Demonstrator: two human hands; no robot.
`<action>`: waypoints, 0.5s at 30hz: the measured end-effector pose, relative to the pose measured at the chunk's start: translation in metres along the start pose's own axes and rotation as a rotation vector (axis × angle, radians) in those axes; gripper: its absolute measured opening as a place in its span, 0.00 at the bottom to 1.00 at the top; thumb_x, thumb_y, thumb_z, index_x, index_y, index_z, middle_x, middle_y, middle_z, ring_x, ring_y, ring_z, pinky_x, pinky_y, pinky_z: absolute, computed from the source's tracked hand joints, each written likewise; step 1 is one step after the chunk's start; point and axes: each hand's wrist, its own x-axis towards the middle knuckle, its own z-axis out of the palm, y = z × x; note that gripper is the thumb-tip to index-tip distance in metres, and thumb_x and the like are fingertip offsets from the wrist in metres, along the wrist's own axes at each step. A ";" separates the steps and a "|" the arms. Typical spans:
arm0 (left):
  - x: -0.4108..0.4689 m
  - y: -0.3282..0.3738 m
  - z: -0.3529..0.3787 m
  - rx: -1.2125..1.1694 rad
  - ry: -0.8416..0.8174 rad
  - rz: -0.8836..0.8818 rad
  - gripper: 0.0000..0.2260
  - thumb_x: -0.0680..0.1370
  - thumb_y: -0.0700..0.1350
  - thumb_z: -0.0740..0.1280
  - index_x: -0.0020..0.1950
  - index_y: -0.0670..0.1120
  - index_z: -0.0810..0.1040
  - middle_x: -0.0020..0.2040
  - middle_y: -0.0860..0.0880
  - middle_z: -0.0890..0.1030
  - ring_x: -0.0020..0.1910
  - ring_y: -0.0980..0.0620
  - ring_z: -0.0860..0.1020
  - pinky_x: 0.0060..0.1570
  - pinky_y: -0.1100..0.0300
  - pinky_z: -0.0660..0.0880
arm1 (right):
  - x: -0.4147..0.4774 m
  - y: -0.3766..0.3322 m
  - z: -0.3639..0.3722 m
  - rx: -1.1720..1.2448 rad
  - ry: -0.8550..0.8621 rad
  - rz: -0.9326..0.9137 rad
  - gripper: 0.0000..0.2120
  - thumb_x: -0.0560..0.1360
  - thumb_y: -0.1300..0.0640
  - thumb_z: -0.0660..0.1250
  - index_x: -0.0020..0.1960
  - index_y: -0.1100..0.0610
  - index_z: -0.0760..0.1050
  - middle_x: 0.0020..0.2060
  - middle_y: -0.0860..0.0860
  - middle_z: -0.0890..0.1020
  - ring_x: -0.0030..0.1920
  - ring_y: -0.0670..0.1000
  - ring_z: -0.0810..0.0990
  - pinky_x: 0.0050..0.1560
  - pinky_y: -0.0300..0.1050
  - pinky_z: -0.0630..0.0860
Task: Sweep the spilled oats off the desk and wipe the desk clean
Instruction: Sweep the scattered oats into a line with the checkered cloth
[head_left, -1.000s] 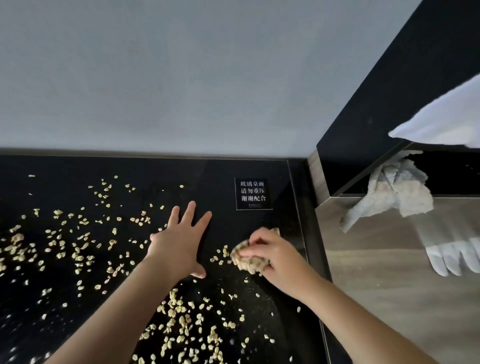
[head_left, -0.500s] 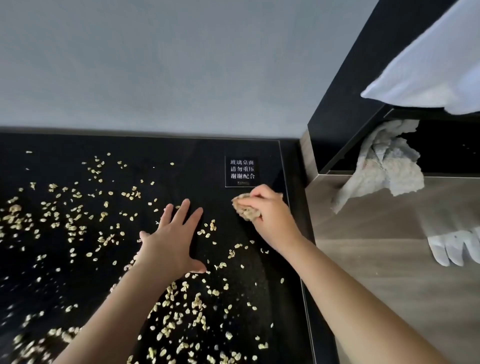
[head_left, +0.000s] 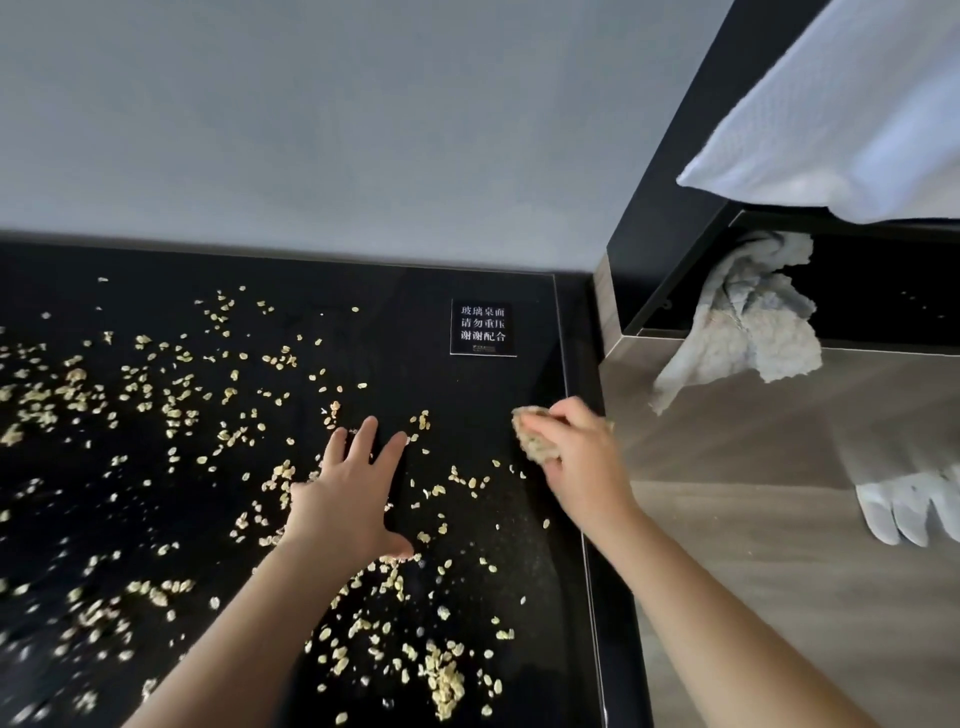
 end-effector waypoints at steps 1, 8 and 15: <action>-0.003 0.001 0.001 -0.002 -0.005 -0.007 0.53 0.65 0.62 0.75 0.77 0.56 0.41 0.78 0.51 0.39 0.77 0.44 0.42 0.63 0.41 0.71 | -0.015 -0.010 0.000 0.014 -0.040 -0.043 0.24 0.69 0.67 0.71 0.62 0.51 0.79 0.51 0.48 0.75 0.48 0.49 0.75 0.45 0.42 0.75; -0.026 0.007 0.017 -0.002 -0.019 -0.045 0.55 0.64 0.62 0.76 0.77 0.56 0.40 0.78 0.51 0.39 0.77 0.44 0.42 0.61 0.42 0.74 | -0.052 -0.018 -0.014 0.220 -0.006 0.010 0.24 0.71 0.69 0.68 0.63 0.51 0.79 0.52 0.47 0.72 0.48 0.47 0.77 0.45 0.42 0.78; -0.040 0.006 0.026 -0.018 0.002 -0.075 0.54 0.65 0.62 0.76 0.78 0.57 0.41 0.78 0.54 0.39 0.77 0.46 0.42 0.64 0.40 0.70 | -0.028 -0.029 0.006 0.005 0.079 0.214 0.20 0.72 0.64 0.68 0.64 0.53 0.78 0.54 0.51 0.74 0.45 0.53 0.77 0.43 0.46 0.77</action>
